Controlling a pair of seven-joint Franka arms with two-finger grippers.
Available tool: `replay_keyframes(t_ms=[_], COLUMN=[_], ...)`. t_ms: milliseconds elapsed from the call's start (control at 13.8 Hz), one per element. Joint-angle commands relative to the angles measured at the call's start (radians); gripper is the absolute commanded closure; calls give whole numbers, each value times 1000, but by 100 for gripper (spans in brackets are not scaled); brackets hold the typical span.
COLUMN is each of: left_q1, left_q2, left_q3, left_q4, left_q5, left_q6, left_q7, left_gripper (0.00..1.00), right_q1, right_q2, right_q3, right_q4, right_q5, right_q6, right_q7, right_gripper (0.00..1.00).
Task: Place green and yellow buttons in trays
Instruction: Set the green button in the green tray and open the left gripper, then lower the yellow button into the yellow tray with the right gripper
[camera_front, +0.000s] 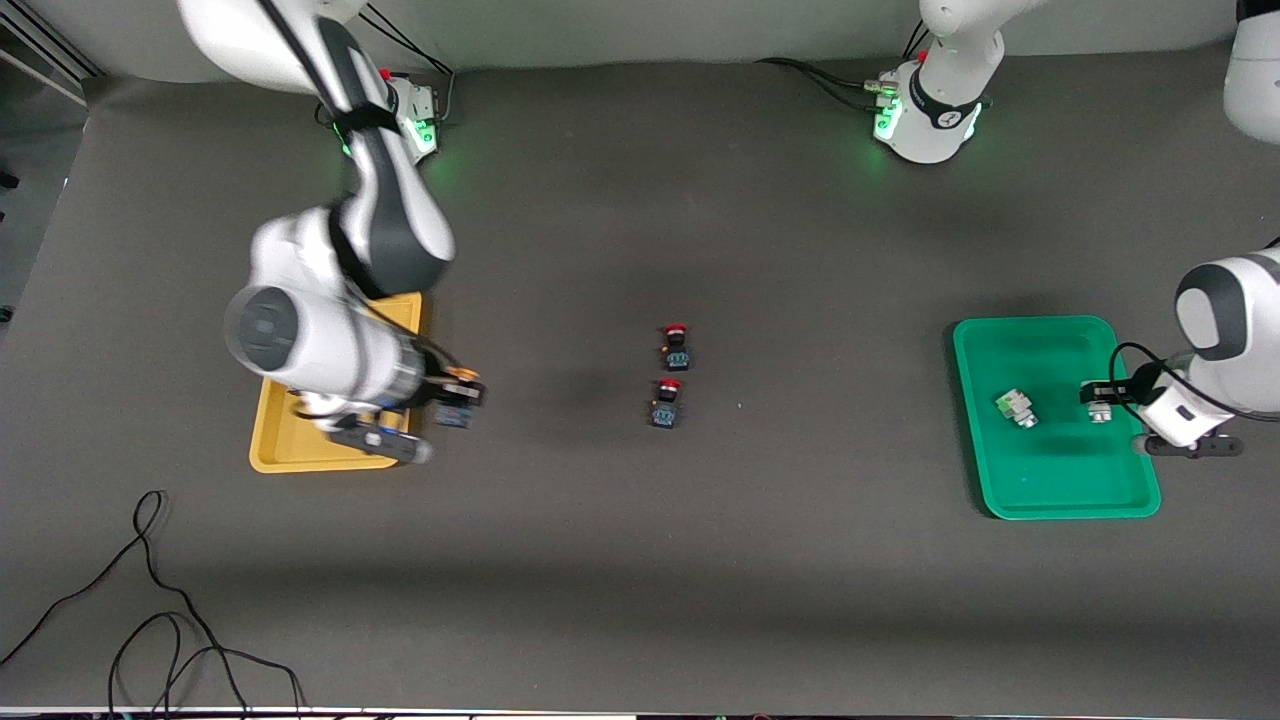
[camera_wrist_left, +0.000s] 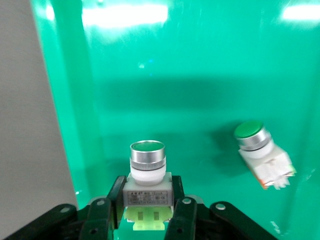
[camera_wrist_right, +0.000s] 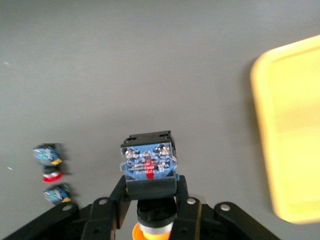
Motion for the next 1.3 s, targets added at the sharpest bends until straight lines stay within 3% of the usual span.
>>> replay_keyframes(t_ms=[0, 72, 145, 434, 796, 1085, 1230], left_q1=[12, 12, 11, 11, 1, -6, -72], left_q2=[-4, -4, -19, -113, -234, -393, -455], left_q3=[-11, -12, -12, -18, -23, -23, -23], left_q4=[-15, -10, -6, 123, 338, 337, 329], left_q5=[24, 24, 24, 17, -28, -118, -118], left_q6=[6, -7, -20, -273, -591, -711, -751], left_q7=[19, 17, 17, 17, 16, -9, -83], left_gripper=[46, 4, 0, 0, 0, 0, 0], right_q1=[1, -1, 1, -2, -1, -1, -2], right_q2=[-64, -64, -63, -61, -57, 18, 63], right_q3=[-9, -26, -62, -168, -193, -191, -191], right_q4=[-80, -99, -114, -234, -493, -558, -570], right_q5=[-80, -82, -82, -71, -54, 105, 185], right_q6=[-11, -8, -2, 87, 407, 485, 485], right_q7=[-27, -80, -145, -382, -506, -686, -778], right_gripper=[100, 100, 100, 100, 100, 100, 100])
